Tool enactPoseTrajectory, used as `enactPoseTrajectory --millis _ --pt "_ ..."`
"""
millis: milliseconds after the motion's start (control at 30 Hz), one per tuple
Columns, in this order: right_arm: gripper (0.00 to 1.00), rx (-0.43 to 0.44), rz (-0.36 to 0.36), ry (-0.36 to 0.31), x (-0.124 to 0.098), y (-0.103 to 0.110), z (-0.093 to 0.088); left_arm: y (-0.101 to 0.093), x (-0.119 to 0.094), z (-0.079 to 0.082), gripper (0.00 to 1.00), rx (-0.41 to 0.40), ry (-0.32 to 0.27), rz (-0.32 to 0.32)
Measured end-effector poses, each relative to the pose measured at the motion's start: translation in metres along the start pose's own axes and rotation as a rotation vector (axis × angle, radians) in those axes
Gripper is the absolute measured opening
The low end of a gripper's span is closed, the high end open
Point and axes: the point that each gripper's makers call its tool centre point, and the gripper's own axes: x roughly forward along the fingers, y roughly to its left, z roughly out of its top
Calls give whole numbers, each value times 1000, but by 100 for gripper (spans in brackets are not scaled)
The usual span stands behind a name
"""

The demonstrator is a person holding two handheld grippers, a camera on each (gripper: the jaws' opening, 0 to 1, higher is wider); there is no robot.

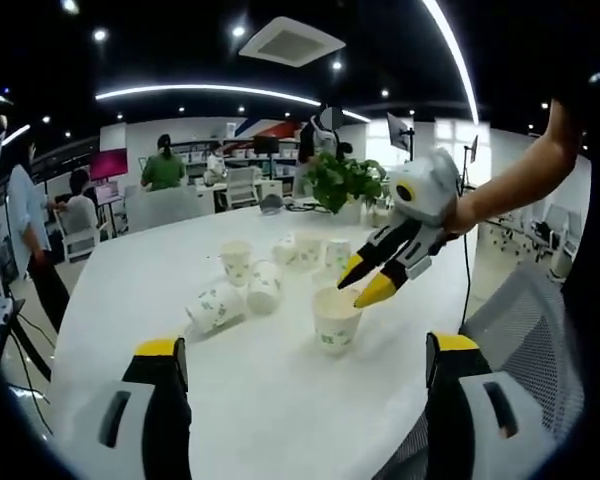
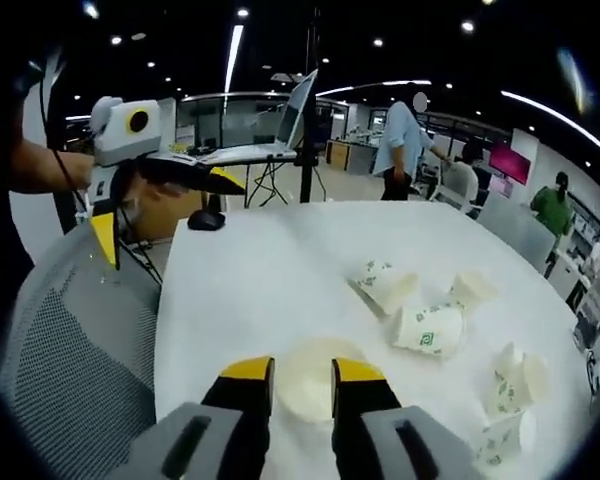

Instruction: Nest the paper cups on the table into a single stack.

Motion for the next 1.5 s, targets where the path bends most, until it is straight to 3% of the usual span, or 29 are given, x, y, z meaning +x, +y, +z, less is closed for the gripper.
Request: enactPoseTrajectory --millis 400,733,933,1033,1167,1233,1500 --pt "29 -10 -95 -9 -19 -47 -1 2 2 3 99 -3 -8 -2" --pt "29 -17 -283 -4 -37 -126 -7 5 12 8 99 10 -7 -9" --pt "27 -19 -335 12 -42 -163 -14 6 15 9 99 16 -3 -14" --pt "27 -13 -354 26 -42 -175 -17 6 16 10 99 15 -2 -13" --pt "26 5 -360 64 -36 -207 -34 8 17 11 99 14 -1 -10" --pt "25 -8 -378 96 -37 -212 -37 7 17 12 99 14 -2 -11" --pt "22 12 -379 109 -31 -228 -39 9 16 13 99 11 -7 -6"
